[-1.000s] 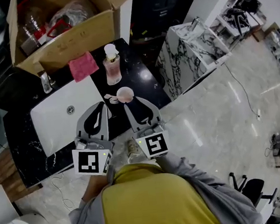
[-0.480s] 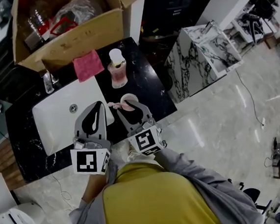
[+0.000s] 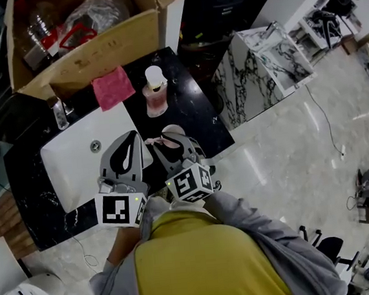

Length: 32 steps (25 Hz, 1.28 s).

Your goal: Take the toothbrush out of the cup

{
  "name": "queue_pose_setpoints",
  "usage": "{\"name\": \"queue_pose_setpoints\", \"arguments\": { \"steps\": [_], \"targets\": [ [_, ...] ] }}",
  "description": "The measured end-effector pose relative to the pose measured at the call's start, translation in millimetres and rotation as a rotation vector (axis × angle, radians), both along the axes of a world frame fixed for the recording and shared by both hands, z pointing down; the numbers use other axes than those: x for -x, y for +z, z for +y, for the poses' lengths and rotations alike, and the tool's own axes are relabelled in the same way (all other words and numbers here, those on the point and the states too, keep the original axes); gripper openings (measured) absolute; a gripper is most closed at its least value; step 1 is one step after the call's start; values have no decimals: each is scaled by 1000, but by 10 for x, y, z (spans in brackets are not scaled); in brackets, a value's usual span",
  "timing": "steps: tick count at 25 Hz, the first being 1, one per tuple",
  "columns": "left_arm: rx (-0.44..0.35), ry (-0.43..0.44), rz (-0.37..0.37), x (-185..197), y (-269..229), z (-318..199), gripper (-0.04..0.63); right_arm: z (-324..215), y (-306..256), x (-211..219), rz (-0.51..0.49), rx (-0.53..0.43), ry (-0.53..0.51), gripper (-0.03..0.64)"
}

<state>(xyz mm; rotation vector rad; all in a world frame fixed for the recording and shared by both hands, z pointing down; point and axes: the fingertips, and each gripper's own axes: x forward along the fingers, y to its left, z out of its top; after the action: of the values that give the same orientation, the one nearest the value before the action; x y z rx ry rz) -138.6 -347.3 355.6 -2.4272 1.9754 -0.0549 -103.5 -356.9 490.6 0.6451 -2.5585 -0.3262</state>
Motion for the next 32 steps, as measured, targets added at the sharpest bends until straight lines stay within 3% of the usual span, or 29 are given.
{"name": "queue_pose_setpoints", "arguments": {
  "steps": [7, 13, 26, 32],
  "targets": [
    [7, 44, 7, 44, 57, -58, 3, -3, 81, 35, 66, -9, 8, 105],
    [8, 84, 8, -5, 63, -88, 3, -26, 32, 24, 68, -22, 29, 34],
    [-18, 134, -3, -111, -34, -104, 3, -276, -750, -306, -288, 123, 212, 31],
    [-29, 162, -3, -199, -94, -134, 3, -322, -1253, -525, -439, 119, 277, 31]
  ]
}}
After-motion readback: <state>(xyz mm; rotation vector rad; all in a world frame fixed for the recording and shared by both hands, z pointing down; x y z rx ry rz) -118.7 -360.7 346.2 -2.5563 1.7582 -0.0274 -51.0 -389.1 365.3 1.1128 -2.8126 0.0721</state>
